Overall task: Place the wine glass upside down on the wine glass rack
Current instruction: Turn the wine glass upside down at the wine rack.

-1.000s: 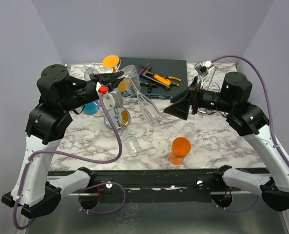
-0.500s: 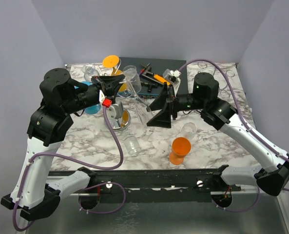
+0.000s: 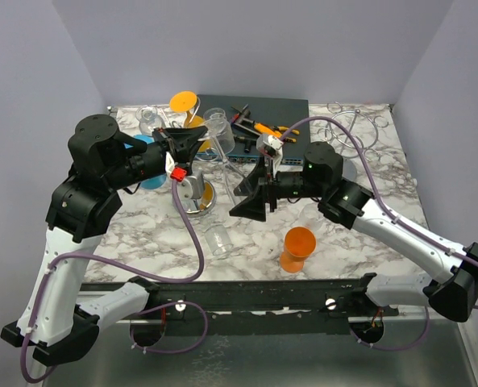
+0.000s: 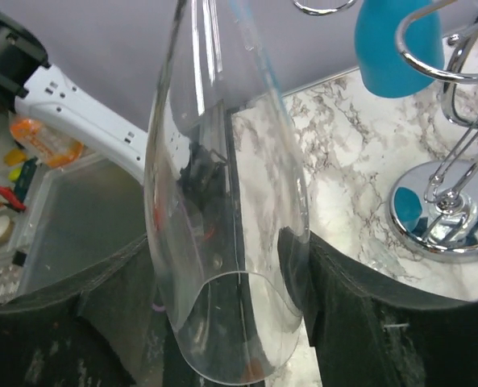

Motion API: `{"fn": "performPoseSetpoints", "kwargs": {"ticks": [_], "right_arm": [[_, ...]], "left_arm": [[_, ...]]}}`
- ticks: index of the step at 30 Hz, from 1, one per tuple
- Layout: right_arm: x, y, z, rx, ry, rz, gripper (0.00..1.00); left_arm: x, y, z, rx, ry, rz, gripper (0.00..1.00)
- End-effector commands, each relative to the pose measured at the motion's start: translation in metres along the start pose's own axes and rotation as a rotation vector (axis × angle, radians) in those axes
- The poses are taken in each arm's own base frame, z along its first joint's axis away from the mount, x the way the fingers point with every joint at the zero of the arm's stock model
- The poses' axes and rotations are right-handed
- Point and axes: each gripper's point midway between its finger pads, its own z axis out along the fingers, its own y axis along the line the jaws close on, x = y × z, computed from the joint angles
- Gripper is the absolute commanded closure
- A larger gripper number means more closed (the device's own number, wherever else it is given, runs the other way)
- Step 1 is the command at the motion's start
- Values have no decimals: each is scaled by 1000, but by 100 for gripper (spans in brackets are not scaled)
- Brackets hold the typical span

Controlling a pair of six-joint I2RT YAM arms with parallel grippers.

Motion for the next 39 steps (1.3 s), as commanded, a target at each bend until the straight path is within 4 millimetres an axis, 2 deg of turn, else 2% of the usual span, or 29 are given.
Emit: {"fn": "performPoseSetpoints", "kwargs": {"ticks": [1,4,5,7,9,10,11,16,20,26,32,39], "right_arm": [[-24,-6,7,61,-101,-61,39],[-26,-13,6,119,-130,-73,60],[-25,-16,6,137,-142,-73,67],[-23,-21,4,167,-169,-77,72],[-18,-28,3,194,-186,-76,72],[-15,-32,4,206,-191,-72,73],[-11,-35,5,210,-192,-68,74],[5,-48,19,207,-193,-59,77],[20,-52,39,187,-172,-63,78],[34,-58,65,166,-156,-64,78],[42,-70,88,205,-166,-83,79],[45,-96,109,281,-221,-94,79]], "left_arm": [[-7,0,-3,-7,-26,29,100],[-7,0,-4,-9,-23,25,100],[-7,-1,-5,-10,-22,21,97],[-7,-1,-6,-16,-16,-3,62],[-7,-3,-9,-23,-8,-39,35],[-7,-5,-12,-28,-2,-44,23],[-7,-6,-14,-32,4,-52,19],[-10,-9,-33,-67,49,-95,13],[-12,-14,-53,-94,103,-134,8],[-16,-11,-78,-163,157,-167,6],[-13,1,-90,-231,207,-190,4],[-10,-6,-93,-230,219,-193,3]]}}
